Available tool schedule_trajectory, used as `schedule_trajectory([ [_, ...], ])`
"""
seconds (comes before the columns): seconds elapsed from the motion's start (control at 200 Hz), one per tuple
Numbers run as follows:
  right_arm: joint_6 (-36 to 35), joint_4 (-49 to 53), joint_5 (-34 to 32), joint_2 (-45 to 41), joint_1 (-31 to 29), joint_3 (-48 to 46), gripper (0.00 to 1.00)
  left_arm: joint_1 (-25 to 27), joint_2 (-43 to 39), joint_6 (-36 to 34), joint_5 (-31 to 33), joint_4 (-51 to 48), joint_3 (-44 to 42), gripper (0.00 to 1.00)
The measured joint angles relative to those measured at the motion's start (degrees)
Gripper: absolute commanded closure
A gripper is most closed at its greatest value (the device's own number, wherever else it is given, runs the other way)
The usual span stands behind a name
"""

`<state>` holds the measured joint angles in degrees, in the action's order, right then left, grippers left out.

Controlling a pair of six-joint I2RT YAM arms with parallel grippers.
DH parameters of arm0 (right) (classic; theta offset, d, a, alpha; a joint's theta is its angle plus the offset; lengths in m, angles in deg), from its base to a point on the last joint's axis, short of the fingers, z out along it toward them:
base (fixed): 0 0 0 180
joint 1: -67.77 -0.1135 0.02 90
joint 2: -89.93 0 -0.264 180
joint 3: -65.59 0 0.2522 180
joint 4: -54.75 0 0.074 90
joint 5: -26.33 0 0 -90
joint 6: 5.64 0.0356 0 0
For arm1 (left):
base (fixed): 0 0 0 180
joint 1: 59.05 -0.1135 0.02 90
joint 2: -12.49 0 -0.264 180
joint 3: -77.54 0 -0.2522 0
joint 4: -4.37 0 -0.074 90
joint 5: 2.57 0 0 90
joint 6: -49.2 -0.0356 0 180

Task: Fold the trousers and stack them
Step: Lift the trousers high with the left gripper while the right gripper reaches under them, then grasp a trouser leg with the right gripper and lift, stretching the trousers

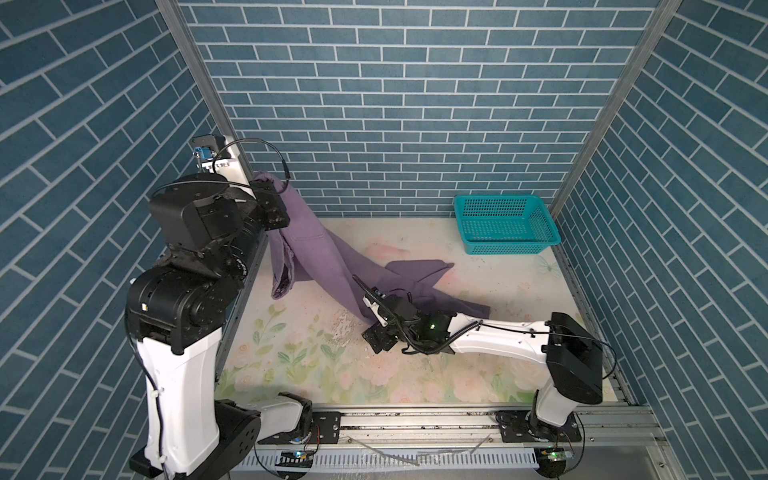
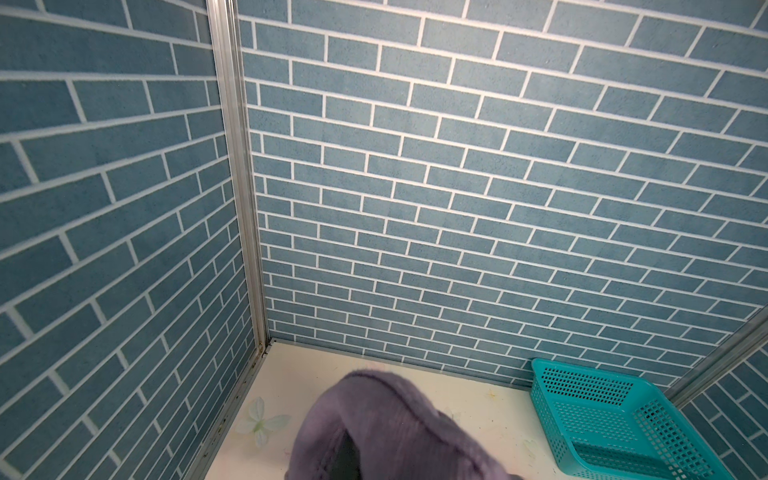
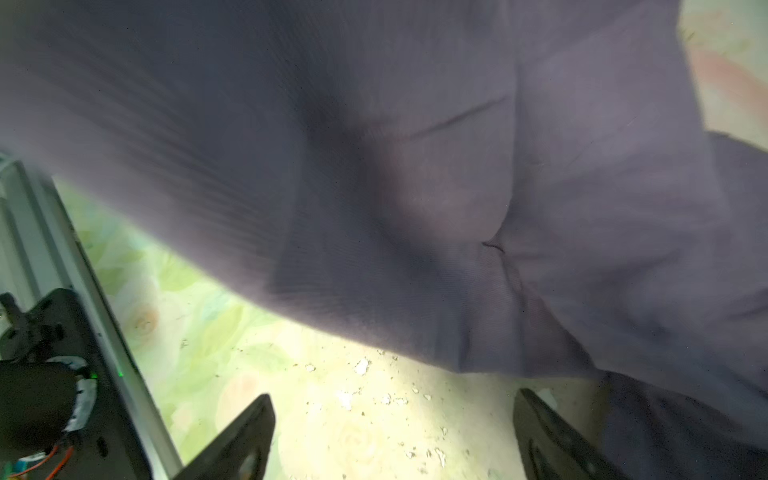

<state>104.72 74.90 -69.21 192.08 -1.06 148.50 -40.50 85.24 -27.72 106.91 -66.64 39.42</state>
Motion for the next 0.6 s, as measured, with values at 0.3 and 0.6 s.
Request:
schedule_trajectory([
  [0.3, 10.45, -11.89, 10.91, 10.34, 15.76, 5.27, 1.0, 0.0, -0.87, -0.68, 1.92, -1.2, 1.2, 1.0],
  [0.6, 6.27, 1.42, -3.02, -25.53, 28.98, 1.2, 1.0, 0.0, -6.62, -1.16, 2.36, 1.6, -7.8, 1.0],
])
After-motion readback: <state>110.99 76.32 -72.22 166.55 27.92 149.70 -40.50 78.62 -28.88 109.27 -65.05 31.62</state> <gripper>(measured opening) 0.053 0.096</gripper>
